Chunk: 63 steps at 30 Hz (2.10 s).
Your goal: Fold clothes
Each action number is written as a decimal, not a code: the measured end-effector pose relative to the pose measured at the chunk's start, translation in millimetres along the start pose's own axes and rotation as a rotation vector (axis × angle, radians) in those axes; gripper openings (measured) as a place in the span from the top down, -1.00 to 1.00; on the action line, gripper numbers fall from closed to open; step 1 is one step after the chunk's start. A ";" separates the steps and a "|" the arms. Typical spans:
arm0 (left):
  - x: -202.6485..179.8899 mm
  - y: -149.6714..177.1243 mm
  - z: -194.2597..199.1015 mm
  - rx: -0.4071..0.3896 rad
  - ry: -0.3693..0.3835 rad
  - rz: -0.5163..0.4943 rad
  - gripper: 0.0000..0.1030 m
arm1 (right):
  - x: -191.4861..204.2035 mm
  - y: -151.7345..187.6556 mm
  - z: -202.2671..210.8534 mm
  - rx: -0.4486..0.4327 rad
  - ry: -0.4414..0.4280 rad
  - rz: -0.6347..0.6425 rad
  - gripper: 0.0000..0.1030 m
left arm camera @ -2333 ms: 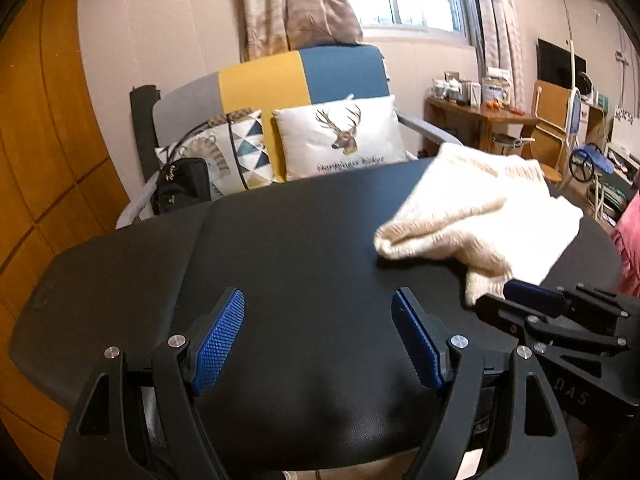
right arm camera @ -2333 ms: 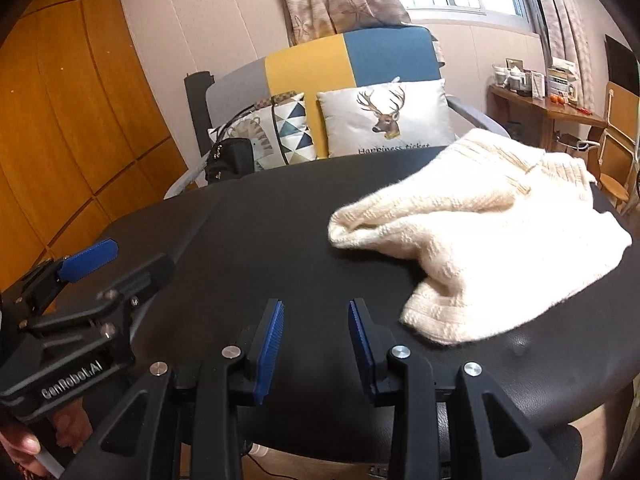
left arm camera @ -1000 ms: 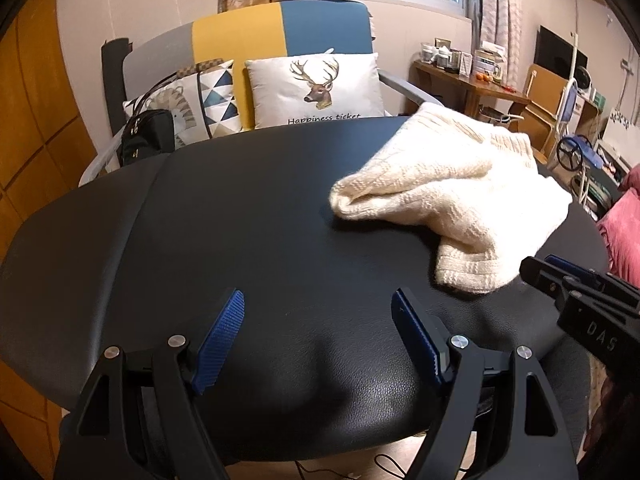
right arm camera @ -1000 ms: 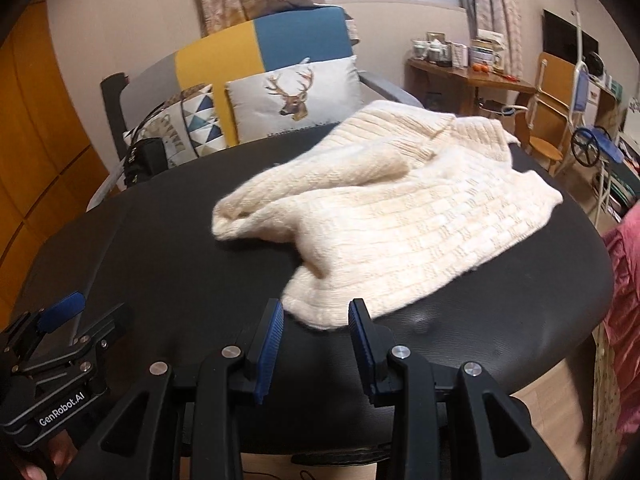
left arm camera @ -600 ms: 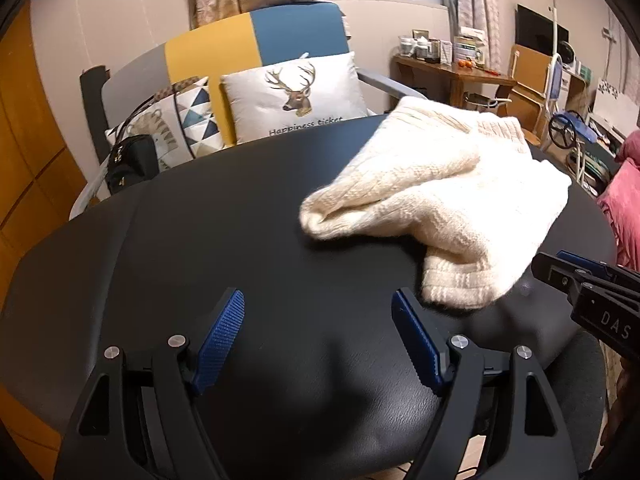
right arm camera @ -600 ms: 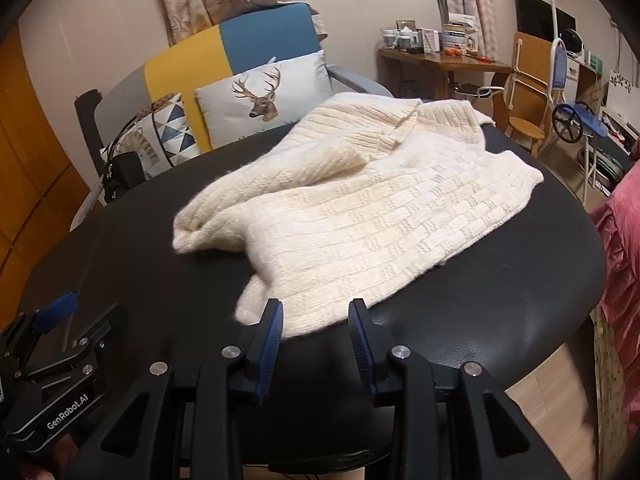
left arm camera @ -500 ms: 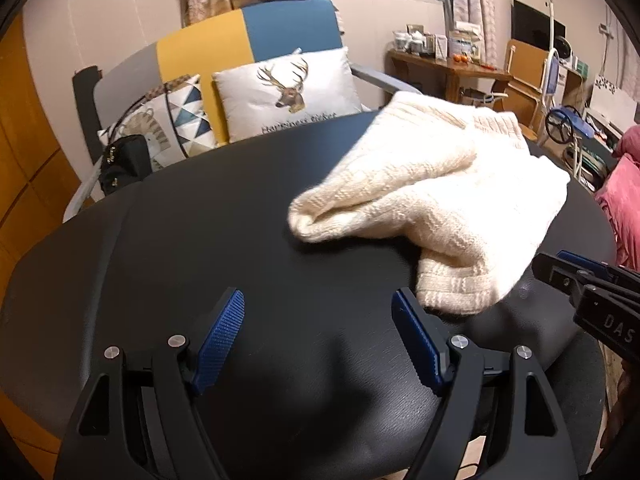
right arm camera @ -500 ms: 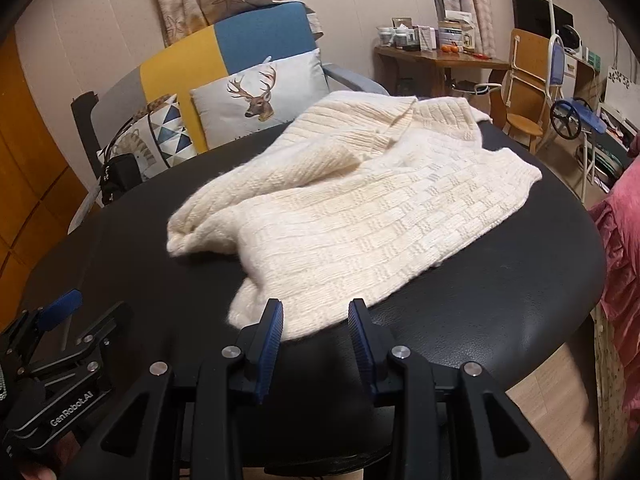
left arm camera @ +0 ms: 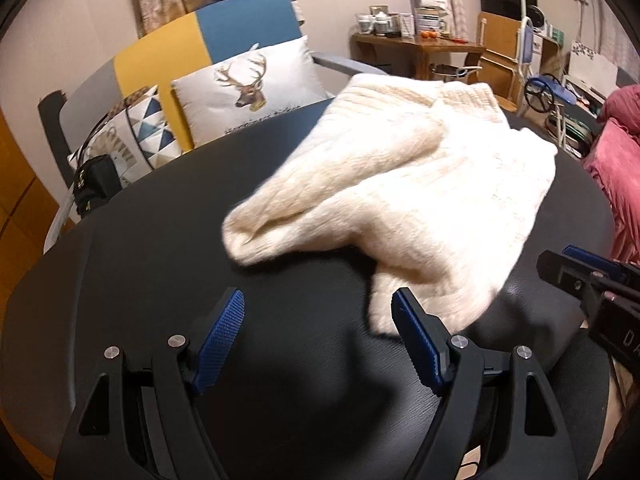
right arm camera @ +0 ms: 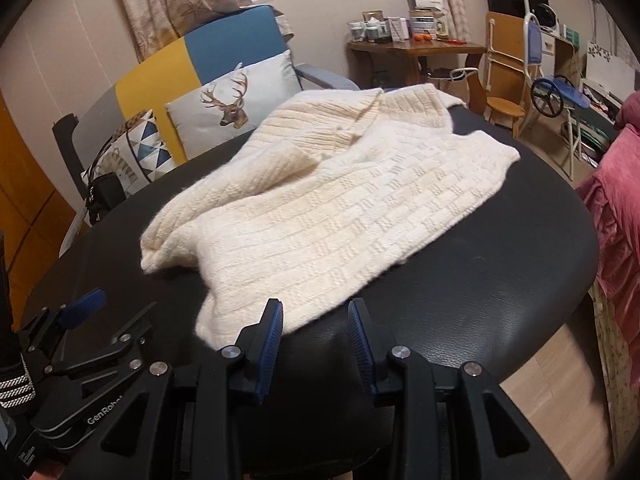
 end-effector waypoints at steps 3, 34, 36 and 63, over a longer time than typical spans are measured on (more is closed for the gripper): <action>-10.2 -10.5 10.0 -0.007 0.001 -0.019 -0.54 | -7.9 -0.8 1.1 -0.003 0.004 -0.019 0.33; -76.7 -87.1 -103.2 -0.002 0.034 -0.226 -0.54 | -88.9 -24.9 -11.1 -0.032 0.061 -0.195 0.33; -77.4 -87.6 -111.2 0.008 0.002 -0.220 -0.53 | -92.7 -25.0 -11.8 -0.034 0.060 -0.202 0.33; -88.1 -64.3 -160.6 0.134 0.068 -0.332 0.33 | -86.5 -30.6 -20.3 -0.018 0.030 -0.193 0.33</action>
Point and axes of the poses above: each gripper's, at about its wrist camera, not at the fingertips, and z roughly against the way its jaws point, x to its left, y to its underside, the point moved 7 cm from there along -z, roughly the way its jaws point, and after that the axes turned 2 degrees about -z, right-handed, at the moved point
